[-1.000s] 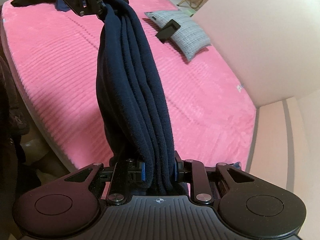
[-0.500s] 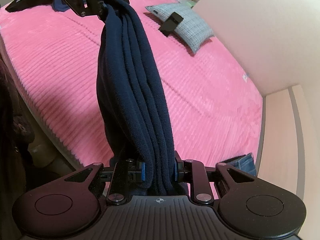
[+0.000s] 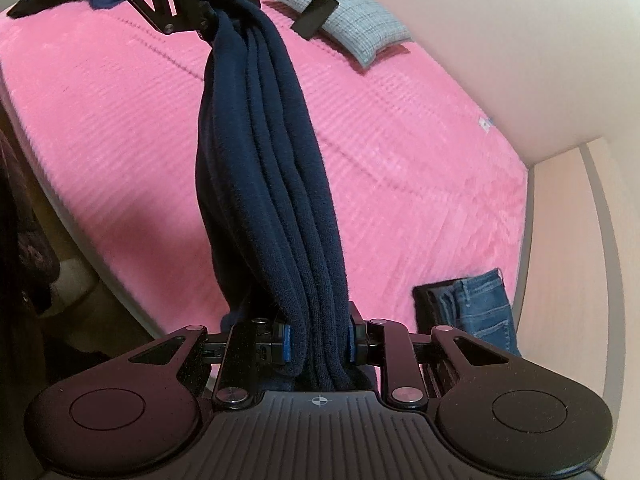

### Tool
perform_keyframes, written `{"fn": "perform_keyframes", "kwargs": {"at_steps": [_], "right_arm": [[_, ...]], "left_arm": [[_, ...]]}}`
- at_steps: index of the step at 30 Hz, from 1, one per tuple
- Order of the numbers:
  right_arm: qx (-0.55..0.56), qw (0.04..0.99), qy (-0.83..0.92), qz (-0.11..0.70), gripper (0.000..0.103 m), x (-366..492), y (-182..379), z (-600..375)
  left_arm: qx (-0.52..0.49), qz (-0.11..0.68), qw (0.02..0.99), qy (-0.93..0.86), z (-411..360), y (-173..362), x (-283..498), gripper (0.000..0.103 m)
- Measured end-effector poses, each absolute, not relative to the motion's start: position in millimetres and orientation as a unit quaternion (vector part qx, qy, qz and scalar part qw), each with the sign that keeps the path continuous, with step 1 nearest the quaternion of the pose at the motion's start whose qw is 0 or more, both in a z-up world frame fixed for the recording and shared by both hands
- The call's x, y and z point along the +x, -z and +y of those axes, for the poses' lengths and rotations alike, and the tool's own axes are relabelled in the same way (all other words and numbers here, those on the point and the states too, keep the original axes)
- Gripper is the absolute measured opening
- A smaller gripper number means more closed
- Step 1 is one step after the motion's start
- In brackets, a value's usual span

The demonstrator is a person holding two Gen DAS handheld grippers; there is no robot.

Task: Fold clothes
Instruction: 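Carry the hanging navy pants with both grippers toward the stack of jeans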

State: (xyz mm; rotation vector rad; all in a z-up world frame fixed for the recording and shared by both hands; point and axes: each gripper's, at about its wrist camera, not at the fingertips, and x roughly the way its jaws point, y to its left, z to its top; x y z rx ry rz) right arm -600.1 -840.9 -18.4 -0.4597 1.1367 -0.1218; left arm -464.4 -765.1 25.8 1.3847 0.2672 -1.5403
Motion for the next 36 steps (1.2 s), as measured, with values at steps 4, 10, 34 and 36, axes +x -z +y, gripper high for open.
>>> {"fn": "perform_keyframes", "kwargs": {"at_steps": [4, 10, 34, 36], "right_arm": [[-0.230, 0.816, 0.044, 0.529, 0.023, -623, 13, -893], [-0.241, 0.810, 0.064, 0.530, 0.023, -647, 2, -950], [-0.240, 0.782, 0.192, 0.542, 0.023, -683, -21, -1178], [-0.252, 0.783, 0.202, 0.532, 0.023, -679, -19, -1226]], "left_arm": [[0.573, 0.122, 0.513, 0.627, -813, -30, -493, 0.022], [0.572, 0.098, 0.515, 0.631, -866, -35, -519, 0.022], [0.541, -0.023, 0.487, 0.685, -1122, -34, -539, 0.022], [0.543, -0.038, 0.498, 0.675, -1165, -33, -538, 0.022]]}}
